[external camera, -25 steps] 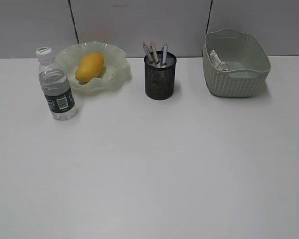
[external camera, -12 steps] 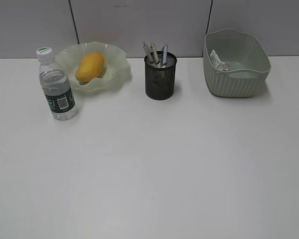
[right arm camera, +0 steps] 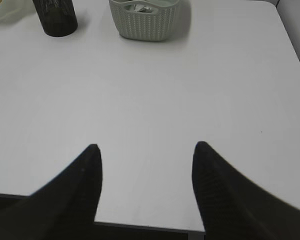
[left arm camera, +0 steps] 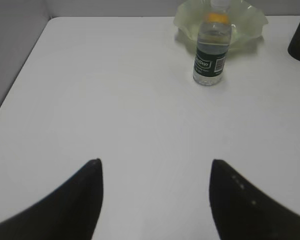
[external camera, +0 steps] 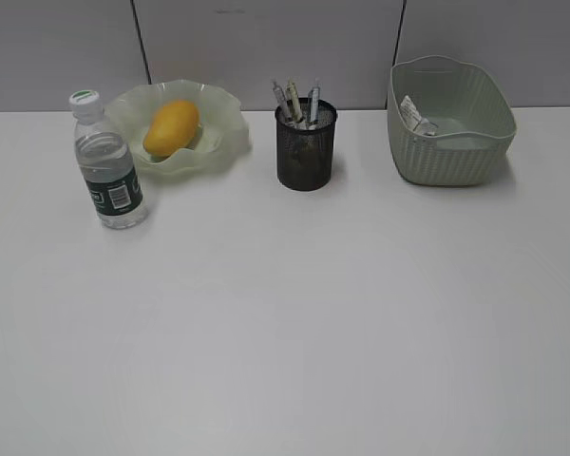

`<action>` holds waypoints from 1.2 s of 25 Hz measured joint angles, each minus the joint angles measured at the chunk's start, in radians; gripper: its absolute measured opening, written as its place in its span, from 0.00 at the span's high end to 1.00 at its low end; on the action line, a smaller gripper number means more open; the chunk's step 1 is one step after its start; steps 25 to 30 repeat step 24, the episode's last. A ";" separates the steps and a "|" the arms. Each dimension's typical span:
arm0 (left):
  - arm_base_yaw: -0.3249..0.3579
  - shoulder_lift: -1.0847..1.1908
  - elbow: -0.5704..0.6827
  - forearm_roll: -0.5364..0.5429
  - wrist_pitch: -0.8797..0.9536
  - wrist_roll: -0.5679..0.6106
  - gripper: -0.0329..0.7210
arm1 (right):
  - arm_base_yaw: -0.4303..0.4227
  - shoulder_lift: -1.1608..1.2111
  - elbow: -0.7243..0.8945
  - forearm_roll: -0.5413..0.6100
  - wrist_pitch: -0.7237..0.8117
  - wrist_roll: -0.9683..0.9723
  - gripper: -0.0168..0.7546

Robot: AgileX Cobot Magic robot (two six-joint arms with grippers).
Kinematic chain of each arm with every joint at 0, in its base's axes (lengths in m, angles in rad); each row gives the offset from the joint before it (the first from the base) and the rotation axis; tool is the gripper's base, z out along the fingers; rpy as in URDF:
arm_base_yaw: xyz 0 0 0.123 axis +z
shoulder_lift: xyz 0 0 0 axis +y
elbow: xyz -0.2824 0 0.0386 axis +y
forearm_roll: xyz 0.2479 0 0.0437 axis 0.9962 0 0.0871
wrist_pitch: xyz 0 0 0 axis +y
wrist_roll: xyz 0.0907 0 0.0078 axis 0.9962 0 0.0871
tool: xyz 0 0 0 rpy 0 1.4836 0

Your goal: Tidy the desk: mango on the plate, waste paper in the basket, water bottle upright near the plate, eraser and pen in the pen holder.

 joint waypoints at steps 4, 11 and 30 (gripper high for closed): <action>0.026 0.000 0.000 0.000 0.000 0.000 0.28 | 0.000 0.000 0.000 0.000 0.000 0.000 0.38; 0.040 0.000 0.000 0.000 0.000 0.000 0.28 | 0.000 0.000 0.000 0.001 0.000 0.000 0.38; 0.041 0.000 0.000 0.000 -0.001 0.000 0.28 | 0.000 0.000 0.000 0.001 0.000 0.000 0.38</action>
